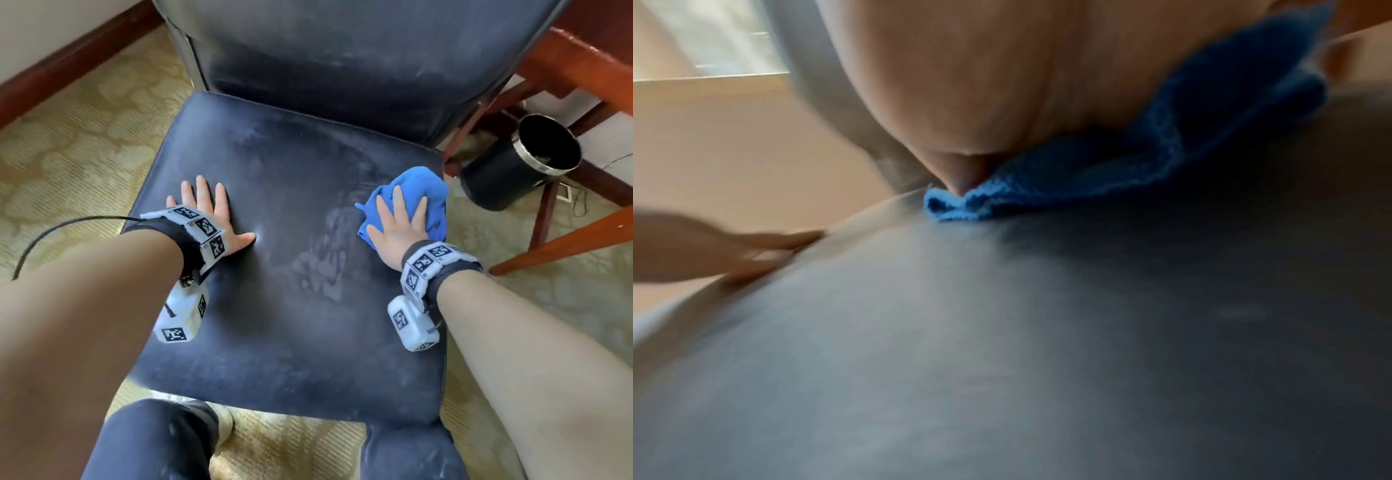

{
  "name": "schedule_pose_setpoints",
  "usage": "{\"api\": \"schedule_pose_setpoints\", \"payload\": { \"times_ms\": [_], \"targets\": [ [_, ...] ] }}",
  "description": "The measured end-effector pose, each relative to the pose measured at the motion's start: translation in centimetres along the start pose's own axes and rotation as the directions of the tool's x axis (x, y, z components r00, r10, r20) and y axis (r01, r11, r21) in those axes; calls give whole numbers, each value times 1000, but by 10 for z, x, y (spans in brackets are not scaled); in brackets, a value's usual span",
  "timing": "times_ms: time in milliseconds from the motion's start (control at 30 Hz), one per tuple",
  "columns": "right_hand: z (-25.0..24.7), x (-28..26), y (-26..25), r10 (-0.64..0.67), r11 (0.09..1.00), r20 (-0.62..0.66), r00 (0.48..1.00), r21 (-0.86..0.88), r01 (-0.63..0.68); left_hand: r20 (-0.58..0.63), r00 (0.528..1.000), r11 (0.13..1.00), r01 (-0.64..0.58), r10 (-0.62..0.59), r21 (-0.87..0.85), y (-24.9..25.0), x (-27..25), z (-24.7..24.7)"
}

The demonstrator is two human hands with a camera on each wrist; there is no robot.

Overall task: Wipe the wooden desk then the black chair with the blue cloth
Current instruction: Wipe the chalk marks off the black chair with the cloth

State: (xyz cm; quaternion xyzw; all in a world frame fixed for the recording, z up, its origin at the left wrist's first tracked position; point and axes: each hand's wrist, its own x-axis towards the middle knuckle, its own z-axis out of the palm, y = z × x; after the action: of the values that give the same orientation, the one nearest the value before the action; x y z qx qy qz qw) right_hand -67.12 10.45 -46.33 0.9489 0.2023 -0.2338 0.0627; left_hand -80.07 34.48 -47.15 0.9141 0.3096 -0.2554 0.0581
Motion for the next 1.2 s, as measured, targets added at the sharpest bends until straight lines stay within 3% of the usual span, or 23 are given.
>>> {"api": "schedule_pose_setpoints", "payload": {
  "times_ms": [67,133,200,300,400,467,533,633,733,833,900,1067,1200],
  "targets": [
    [4,-7,-30,-203,979,32,979,-18,204,27,1000,999,-6,7,-32,3,-4,-3],
    [5,-9,-59,-386,919,65,920,-58,390,59,998,999,-18,20,-41,3,-6,-4],
    [1,1,-75,-465,881,65,883,-65,469,54,997,999,-48,48,-2,-1,-7,-2],
    [-8,30,-59,-389,920,10,921,-38,389,25,996,995,-84,83,53,-6,-8,4],
    [-17,53,-16,-137,991,-90,986,-14,136,26,997,994,-78,76,80,-6,-6,6],
    [-19,55,9,-1,999,-116,993,35,5,41,996,993,-83,80,80,-6,-4,5],
    [-15,49,19,35,997,-90,995,68,-29,52,995,993,-87,83,78,-8,-3,6],
    [-5,32,8,5,998,-87,996,56,0,34,994,992,-105,103,69,-11,-1,7],
    [2,5,-11,-141,990,-31,990,-2,141,0,991,989,-134,134,67,-14,2,8],
    [10,-31,-27,-373,924,100,923,-50,379,-15,990,987,-137,139,85,-14,5,8],
    [13,-48,-32,-461,881,144,875,-44,472,-18,988,985,-149,151,87,-10,5,5],
    [9,-44,-42,-380,920,32,924,-92,381,-10,980,978,-197,198,65,-1,-6,2],
    [18,-26,-49,-387,903,34,921,-186,386,-8,985,984,-174,174,49,1,-9,7]
  ]
}}
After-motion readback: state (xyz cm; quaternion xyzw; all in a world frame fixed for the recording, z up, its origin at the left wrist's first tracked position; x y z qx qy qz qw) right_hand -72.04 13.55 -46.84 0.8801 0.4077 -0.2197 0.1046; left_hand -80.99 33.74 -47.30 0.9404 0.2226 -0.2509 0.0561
